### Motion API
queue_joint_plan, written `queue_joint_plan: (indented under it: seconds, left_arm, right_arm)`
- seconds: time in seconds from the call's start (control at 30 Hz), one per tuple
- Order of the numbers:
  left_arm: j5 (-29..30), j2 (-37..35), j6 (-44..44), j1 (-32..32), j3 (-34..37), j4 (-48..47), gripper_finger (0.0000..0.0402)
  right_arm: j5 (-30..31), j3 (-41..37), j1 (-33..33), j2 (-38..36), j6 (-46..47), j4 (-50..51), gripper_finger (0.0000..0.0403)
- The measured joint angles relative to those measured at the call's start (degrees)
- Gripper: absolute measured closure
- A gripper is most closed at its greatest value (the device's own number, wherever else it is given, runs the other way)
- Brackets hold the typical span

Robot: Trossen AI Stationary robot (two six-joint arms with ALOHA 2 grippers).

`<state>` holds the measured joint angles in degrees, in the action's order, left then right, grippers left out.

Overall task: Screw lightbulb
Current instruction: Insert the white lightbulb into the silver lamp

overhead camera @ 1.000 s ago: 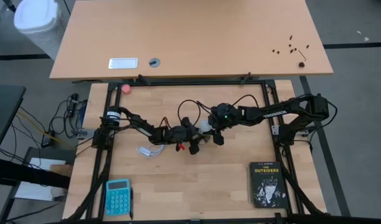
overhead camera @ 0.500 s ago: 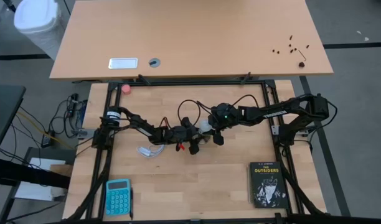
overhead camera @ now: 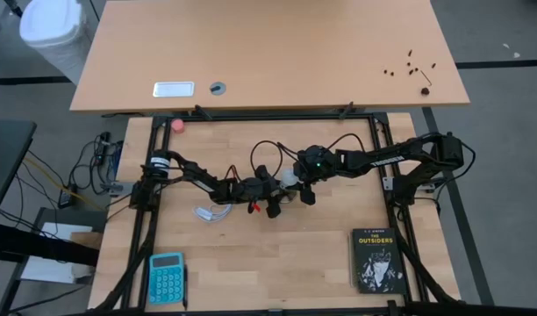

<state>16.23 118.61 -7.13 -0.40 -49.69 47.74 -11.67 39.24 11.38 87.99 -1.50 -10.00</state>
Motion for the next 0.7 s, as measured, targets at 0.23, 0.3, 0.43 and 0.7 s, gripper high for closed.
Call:
queue_joint_plan:
  seconds: [0.23,0.3,0.43,0.7]
  left_arm:
    - [0.02,0.0,-0.01,0.0,0.0,0.01,0.0195]
    - [0.02,0.0,-0.05,0.0,0.0,0.0,0.0195]
    - [0.02,0.0,-0.4,-0.01,0.0,-0.06,0.0195]
    - [0.02,0.0,-0.42,-0.02,0.0,-0.08,0.0195]
  right_arm:
    - [0.0,0.0,0.02,0.01,-0.02,-0.02,0.0236]
    - [-0.01,0.0,0.02,0.0,-0.03,0.03,0.0236]
    - [0.01,0.0,0.02,0.0,-0.12,0.11,0.0236]
    - [-0.59,0.0,0.25,0.0,1.51,0.17,0.0236]
